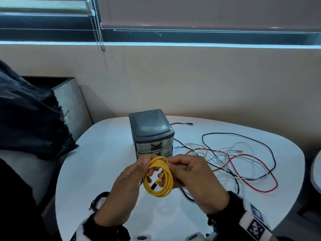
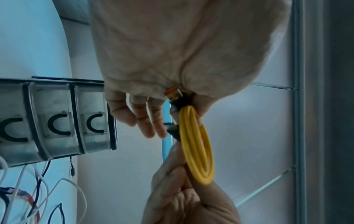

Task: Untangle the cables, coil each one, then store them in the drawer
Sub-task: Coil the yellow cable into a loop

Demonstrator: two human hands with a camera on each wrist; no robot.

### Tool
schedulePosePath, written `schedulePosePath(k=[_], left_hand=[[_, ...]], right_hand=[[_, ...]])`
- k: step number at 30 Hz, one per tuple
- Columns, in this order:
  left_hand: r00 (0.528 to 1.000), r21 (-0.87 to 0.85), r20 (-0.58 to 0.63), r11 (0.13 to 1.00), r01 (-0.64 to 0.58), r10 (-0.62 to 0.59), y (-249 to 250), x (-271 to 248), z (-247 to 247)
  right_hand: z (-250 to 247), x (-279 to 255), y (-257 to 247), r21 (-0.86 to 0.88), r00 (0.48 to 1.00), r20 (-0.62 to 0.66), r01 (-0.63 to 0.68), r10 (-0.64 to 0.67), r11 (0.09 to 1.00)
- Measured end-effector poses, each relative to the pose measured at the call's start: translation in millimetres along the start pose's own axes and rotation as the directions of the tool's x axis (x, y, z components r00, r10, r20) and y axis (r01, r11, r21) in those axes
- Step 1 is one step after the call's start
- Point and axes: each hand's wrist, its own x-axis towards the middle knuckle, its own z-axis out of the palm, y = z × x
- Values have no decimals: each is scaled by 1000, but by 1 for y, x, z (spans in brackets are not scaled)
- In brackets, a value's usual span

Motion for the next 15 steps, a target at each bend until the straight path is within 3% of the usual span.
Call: schedulePosePath(k=[4,10,12,15], left_hand=[[1000,12,10,1000,-10,10,-2,-1,1],[997,-38,-64,998,-50,48,-12,4,-2],[992,40,-67,994,-100,103,-13,8,0],[982,117,-58,978,-170,178,-17,10,9]], right_hand=[[-2,4,-5,0,998,-26,50,-50,999],[-2,3,4,102,981,183,-86,66,991],[-1,0,6,135,972,224,-102,70,986],[5,-3,6,-67,972,218,-74,88,995]])
